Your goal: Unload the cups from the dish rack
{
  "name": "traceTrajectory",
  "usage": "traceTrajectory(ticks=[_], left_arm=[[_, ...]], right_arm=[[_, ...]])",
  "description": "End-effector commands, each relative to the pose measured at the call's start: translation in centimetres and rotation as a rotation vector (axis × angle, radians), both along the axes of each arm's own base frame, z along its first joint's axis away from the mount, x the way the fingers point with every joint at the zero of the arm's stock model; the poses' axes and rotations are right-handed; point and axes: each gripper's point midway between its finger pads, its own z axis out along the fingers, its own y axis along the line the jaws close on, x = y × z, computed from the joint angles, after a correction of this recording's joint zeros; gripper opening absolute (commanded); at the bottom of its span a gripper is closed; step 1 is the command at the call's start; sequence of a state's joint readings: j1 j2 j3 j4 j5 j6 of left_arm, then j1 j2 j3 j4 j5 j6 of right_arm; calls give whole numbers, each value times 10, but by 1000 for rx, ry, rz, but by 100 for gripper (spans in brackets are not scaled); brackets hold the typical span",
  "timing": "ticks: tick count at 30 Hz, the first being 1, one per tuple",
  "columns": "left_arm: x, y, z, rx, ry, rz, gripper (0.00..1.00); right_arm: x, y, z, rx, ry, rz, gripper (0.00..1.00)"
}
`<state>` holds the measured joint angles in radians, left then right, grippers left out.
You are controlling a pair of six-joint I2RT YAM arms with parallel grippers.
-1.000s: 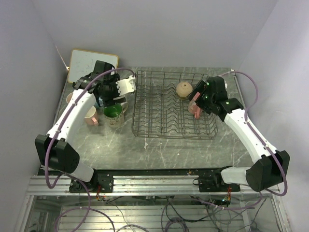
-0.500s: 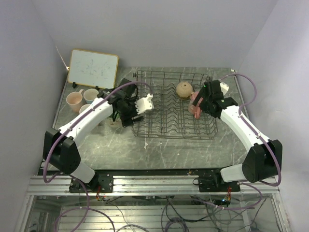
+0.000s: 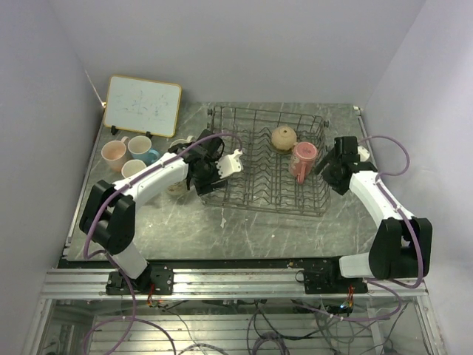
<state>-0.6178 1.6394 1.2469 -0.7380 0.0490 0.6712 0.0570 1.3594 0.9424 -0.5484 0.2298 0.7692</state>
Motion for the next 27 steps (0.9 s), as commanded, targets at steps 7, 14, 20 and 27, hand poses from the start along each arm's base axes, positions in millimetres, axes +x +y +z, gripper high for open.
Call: traceTrajectory(ticks=[7,14,20,27], left_arm=[[12,-32,11,-149,-44,-5,76],[16,-34,1,-146,-43,1,75],[21,-32,-7,-122,-58,-1,75],[27,-37,-20,-122,-51,2,75]], right_arm=[[3,-24,-15,46,14,-122,65],[-1,-46,-27,96,29,-217,43],[-7,-67,-38,105,61,-294,39],[-21,-95,-29,98,24,-419,31]])
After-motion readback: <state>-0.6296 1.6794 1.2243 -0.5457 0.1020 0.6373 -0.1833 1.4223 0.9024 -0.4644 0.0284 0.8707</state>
